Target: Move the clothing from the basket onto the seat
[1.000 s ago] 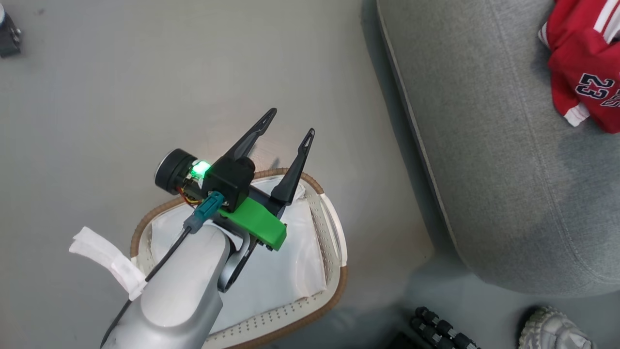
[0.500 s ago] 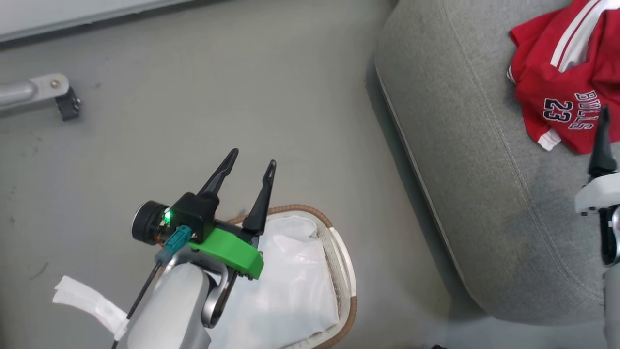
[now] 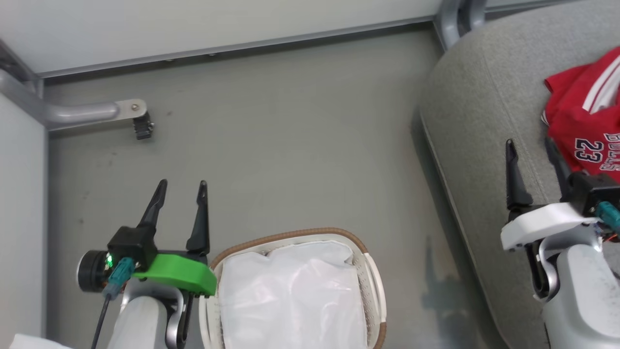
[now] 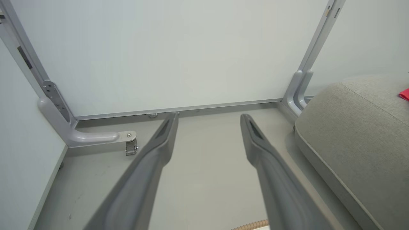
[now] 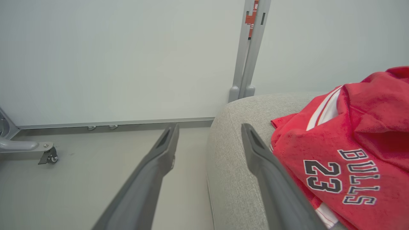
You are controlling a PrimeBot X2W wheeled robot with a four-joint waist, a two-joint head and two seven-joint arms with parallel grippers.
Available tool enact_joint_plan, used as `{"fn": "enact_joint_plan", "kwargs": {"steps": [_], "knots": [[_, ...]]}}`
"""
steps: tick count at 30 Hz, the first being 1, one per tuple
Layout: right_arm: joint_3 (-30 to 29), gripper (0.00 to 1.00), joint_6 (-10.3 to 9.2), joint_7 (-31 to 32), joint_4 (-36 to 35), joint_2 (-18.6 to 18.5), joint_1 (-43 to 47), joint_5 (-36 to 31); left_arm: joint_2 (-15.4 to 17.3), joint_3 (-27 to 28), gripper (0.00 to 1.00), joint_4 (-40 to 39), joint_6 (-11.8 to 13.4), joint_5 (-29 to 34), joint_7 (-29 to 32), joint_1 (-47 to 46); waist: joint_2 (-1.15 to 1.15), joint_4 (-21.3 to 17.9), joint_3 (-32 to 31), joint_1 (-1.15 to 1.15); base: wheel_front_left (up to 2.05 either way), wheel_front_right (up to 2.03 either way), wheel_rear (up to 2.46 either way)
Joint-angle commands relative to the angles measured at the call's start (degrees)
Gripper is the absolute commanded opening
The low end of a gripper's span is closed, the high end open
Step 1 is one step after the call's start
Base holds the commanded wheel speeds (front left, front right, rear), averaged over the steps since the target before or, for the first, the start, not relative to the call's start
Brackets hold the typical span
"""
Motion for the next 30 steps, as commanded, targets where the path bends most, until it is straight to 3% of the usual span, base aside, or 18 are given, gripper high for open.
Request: {"fn": "enact_joint_plan", "kwargs": {"steps": [1, 12, 26, 27, 30], "knots": [[0.75, 1.00, -0.06, -0.11, 0.15, 0.33, 1.53, 0.48, -0.22, 1.40, 1.00, -0.33, 0.44, 0.63, 0.05, 1.43, 0.00, 3.36, -3.13, 0.01, 0.00, 0.00, 0.00], [1.78, 1.00, -0.06, -0.11, 1.69, 2.45, 7.51, 1.85, -0.93, 8.21, 1.00, 0.88, 0.52, 1.64, 0.05, 8.51, 0.00, 5.95, -7.93, 0.01, 0.00, 0.00, 0.00], [1.51, 1.00, -0.06, -0.11, 4.12, 2.95, 15.44, 1.96, -0.97, 8.66, 1.00, 3.23, 0.23, -2.23, 0.05, 15.69, 0.00, 6.24, -13.85, 0.01, 0.00, 0.00, 0.00], [1.60, 0.00, 0.00, 0.01, 4.27, 3.09, 15.14, 1.83, -1.03, 8.57, 0.00, 3.48, 0.43, -2.42, 0.00, 15.19, 0.00, 6.13, -13.52, 0.01, 0.00, 0.00, 0.00], [1.54, 0.00, 0.00, 0.21, 5.57, 3.54, 15.41, 2.04, -1.25, 8.61, 0.00, 4.83, 0.43, -2.68, 0.13, 15.29, 0.00, 6.15, -13.57, 0.01, 0.00, 0.00, 0.00]]}}
